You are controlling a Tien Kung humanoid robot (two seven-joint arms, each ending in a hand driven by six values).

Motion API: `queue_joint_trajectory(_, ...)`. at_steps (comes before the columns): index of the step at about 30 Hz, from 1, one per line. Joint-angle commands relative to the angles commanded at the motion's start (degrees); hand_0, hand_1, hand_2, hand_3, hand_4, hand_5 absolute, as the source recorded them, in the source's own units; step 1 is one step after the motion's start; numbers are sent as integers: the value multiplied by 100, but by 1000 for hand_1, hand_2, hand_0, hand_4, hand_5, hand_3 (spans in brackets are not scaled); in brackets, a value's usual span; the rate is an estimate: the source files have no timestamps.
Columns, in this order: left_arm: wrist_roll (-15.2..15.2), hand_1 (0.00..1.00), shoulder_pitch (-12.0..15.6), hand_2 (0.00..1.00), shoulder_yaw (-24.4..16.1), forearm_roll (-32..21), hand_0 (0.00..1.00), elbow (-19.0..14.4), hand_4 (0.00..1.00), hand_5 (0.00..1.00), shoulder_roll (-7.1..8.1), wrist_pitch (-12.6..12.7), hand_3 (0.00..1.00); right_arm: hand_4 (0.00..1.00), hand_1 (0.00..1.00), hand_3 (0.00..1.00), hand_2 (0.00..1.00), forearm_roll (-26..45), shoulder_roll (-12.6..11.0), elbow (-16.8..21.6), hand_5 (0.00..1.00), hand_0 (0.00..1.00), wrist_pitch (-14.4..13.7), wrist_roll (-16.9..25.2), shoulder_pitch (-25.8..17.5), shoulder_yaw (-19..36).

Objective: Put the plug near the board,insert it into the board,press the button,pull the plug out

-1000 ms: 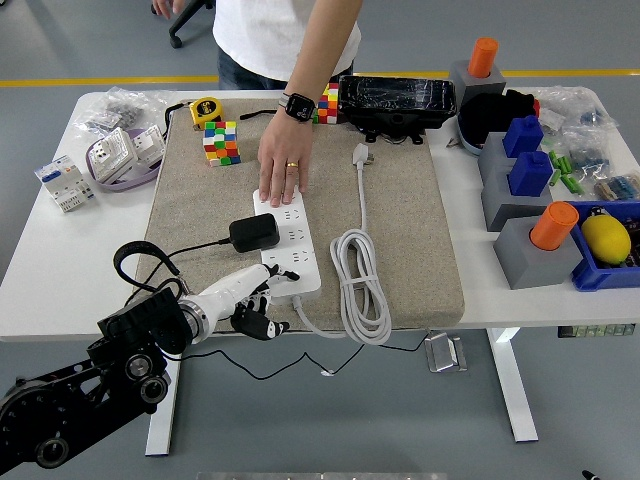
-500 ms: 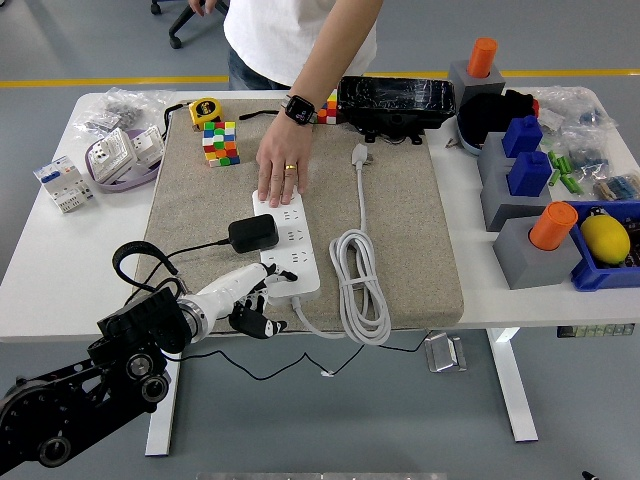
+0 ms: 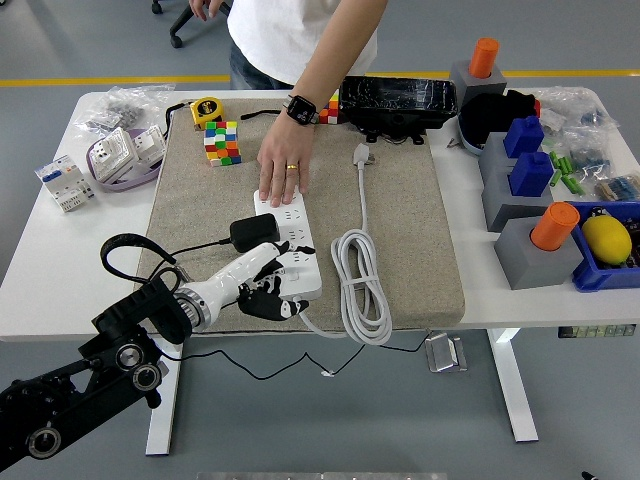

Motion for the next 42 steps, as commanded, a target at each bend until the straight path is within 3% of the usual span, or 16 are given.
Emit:
queue_joint_trajectory(2, -465, 70, 19, 222, 9, -406, 98, 87, 637, 54, -10, 345, 733, 954, 643, 553, 646, 0, 0, 3, 489, 611, 1, -3, 10, -3)
queue_joint_trajectory(3, -665, 169, 29, 309, 17, -598, 214, 133, 779, 250, -16, 501, 564, 954, 642, 553, 646, -1, 0, 6, 490, 592, -1, 0, 14, 4)
queue_joint_trajectory(5, -1101, 169, 59, 309, 24, -1089, 214, 250, 779, 250, -32, 846, 564, 954, 642, 553, 646, 3, 8, -1, 490, 592, -2, 2, 23, 13)
queue_joint_trajectory(8, -1501, 169, 84, 309, 5, -1742, 214, 374, 779, 250, -54, 1048, 564, 954, 642, 553, 646, 8, 10, -10, 490, 592, -3, 1, 30, 10)
queue_joint_trajectory(9, -1639, 379, 94, 462, -2, -1965, 332, 425, 797, 306, -66, 1107, 460, 954, 642, 553, 646, 10, 11, -15, 490, 601, -5, 1, 34, 11)
queue_joint_trajectory(13, -1981, 379, 152, 462, -56, -2898, 332, 547, 797, 306, -107, 1259, 460, 954, 642, 553, 646, 10, 13, -27, 490, 601, -6, 1, 42, 4)
queue_joint_trajectory(15, -2032, 409, 186, 473, -89, -3231, 345, 573, 792, 337, -127, 1300, 452, 954, 642, 553, 646, 15, 17, -37, 489, 602, -7, 1, 47, -3)
queue_joint_trajectory(18, -2046, 409, 219, 473, -116, -3306, 345, 583, 792, 337, -146, 1326, 452, 954, 642, 553, 646, 27, 24, -54, 489, 602, -7, 2, 51, -14)
queue_joint_trajectory(42, -1941, 410, 230, 477, -160, -3014, 348, 545, 777, 348, -131, 1291, 464, 951, 642, 552, 643, 21, 6, -35, 490, 603, -8, 6, 49, -19)
